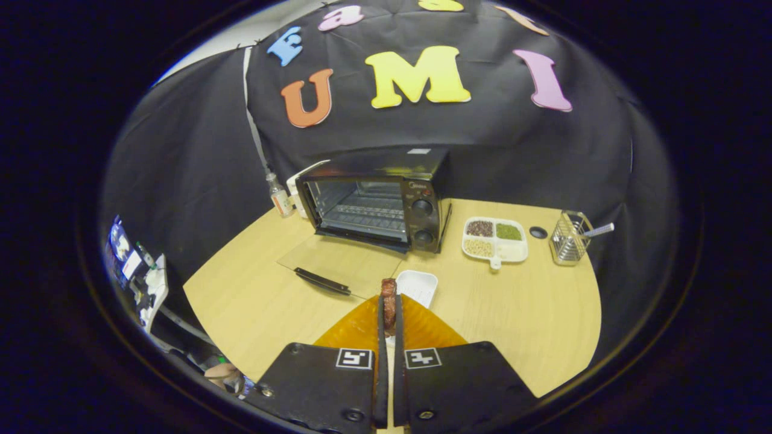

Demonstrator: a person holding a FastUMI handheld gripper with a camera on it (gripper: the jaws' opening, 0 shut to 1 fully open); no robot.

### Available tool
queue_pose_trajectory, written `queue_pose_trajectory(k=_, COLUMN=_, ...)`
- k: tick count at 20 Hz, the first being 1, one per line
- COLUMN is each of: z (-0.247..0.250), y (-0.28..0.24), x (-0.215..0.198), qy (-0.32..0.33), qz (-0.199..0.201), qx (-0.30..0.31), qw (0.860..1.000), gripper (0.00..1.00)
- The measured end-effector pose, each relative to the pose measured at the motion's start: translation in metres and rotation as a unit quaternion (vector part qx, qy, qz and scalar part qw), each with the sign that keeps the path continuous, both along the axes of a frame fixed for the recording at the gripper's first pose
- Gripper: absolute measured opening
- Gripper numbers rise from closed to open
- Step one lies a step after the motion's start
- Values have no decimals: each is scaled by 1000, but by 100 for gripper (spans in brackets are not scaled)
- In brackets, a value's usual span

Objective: Open the toaster oven, put the food inside, and close the toaster oven door.

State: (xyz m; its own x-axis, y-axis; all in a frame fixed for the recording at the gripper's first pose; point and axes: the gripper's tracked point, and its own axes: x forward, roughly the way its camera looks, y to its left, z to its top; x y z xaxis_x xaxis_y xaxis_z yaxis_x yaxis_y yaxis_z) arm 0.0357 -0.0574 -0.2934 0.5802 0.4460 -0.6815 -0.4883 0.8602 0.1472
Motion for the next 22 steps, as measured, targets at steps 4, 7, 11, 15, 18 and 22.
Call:
queue_pose_trajectory(k=4, z=18, y=27, x=4, qy=-53, qz=9, qx=-26, qw=998, gripper=6)
queue_pose_trajectory(k=7, z=23, y=58, x=1, qy=-75, qz=23, qx=-31, qw=996, gripper=6)
queue_pose_trajectory(k=11, z=22, y=102, x=0, qy=-97, qz=41, qx=-32, qw=994, gripper=6)
queue_pose_trajectory(k=15, z=22, y=150, x=4, qy=-111, qz=43, qx=0, qw=993, gripper=6)
queue_pose_trajectory(k=18, z=16, y=184, x=16, qy=-98, qz=24, qx=56, qw=993, gripper=6)
queue_pose_trajectory(k=22, z=2, y=211, x=49, qy=-66, qz=-39, qx=141, qw=987, gripper=6)
